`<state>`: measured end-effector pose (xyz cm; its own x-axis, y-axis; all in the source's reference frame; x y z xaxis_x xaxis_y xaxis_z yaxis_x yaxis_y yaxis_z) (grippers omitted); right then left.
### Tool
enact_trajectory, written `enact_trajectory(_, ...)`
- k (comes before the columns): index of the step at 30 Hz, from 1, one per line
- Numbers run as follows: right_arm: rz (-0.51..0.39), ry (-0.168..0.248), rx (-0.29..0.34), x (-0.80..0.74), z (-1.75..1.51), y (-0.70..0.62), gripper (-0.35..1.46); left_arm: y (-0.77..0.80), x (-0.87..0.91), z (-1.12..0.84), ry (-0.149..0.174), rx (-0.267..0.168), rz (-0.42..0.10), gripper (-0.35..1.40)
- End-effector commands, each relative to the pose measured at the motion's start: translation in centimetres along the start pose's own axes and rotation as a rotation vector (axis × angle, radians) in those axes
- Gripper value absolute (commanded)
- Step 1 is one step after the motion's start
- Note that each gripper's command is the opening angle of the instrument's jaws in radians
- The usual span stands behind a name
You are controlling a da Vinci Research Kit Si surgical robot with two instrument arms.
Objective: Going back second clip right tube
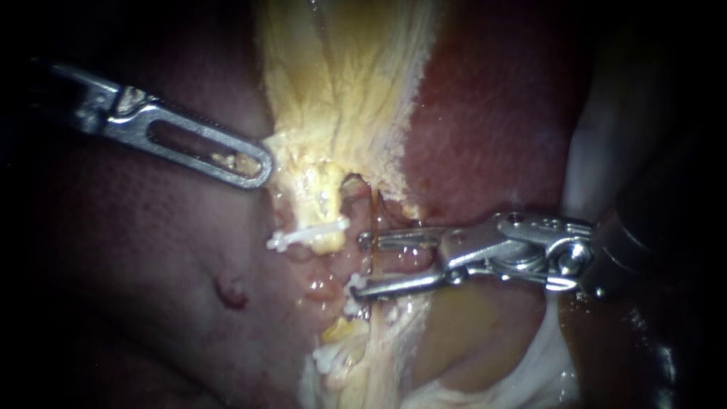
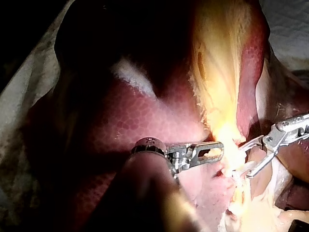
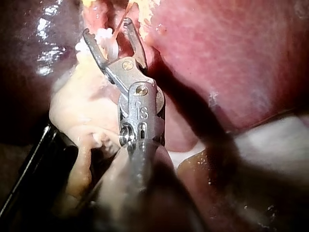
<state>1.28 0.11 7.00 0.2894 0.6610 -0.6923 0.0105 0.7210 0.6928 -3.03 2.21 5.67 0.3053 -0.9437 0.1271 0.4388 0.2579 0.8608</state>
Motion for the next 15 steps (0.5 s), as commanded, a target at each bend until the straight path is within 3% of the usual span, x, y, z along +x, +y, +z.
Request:
enact_trajectory(1, -0.026, -0.001, 0.001, 0.0, -0.04, -0.01, 0.5, 0.0, 0.0, 0.0, 0.0, 0.0, 0.0, -0.35)
enact_trajectory(8, -0.155, -0.004, 0.015, -0.03, -0.36, -0.04, 0.5, 0.0, 0.01, -0.01, 0.0, 0.0, 0.001, -0.35)
enact_trajectory(15, -0.232, -0.003, 0.026, 0.08, -0.75, -0.04, 0.5, 0.0, 0.01, -0.01, 0.0, 0.0, 0.001, -0.35)
